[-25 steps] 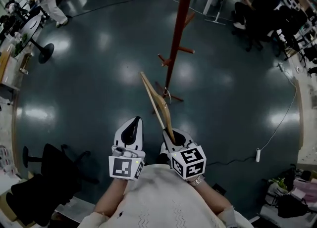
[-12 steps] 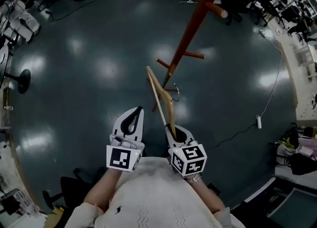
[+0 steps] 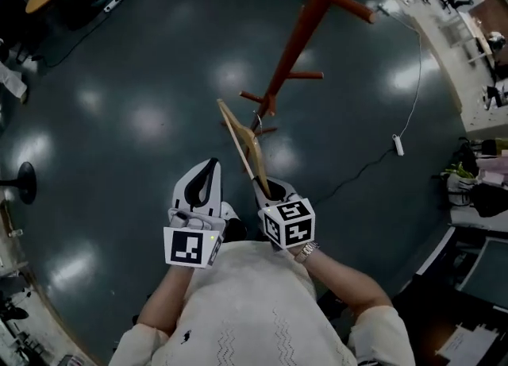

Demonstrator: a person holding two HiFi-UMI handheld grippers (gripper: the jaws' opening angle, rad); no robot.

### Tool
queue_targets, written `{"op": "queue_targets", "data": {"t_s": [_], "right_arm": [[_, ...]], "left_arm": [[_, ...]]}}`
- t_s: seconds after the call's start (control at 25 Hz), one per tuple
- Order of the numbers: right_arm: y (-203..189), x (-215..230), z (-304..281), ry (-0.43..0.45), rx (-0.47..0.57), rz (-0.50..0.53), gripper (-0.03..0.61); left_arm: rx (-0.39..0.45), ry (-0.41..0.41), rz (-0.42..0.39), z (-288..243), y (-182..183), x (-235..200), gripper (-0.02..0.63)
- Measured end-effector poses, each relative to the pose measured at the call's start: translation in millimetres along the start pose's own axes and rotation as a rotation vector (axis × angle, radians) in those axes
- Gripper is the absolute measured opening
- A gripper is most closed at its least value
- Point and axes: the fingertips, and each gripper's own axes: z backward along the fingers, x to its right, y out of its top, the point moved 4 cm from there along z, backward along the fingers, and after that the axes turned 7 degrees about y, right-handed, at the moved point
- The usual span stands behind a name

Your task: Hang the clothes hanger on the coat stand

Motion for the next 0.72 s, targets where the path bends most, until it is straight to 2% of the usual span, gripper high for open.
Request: {"op": "queue_targets", "data": {"t_s": [0.2, 0.32, 0.48, 0.72], "right_arm": [[-14.1, 29.4, -49.3, -0.082, -0.018, -0.074, 0.043], [-22.1, 37.3, -80.7, -0.130, -0.012, -0.068, 0.043], [-34.3, 63.3, -104.0, -0.196, 0.005, -0.063, 0.043], [-52.2, 108.7, -135.6, -0.282, -0.015, -0.141, 0.043]], "left_arm": [[-0.013, -0.026, 0.012, -17.2, -9.2, -13.6, 0.012], [-0.033, -0.038, 0.021, -19.7, -16.0, -29.6, 0.012], [-0.054, -0.054, 0.020, -21.5, -25.6, -30.0, 0.012], [-0.069, -0.044, 0.041, -22.1, -32.0, -35.1, 0.012]]}}
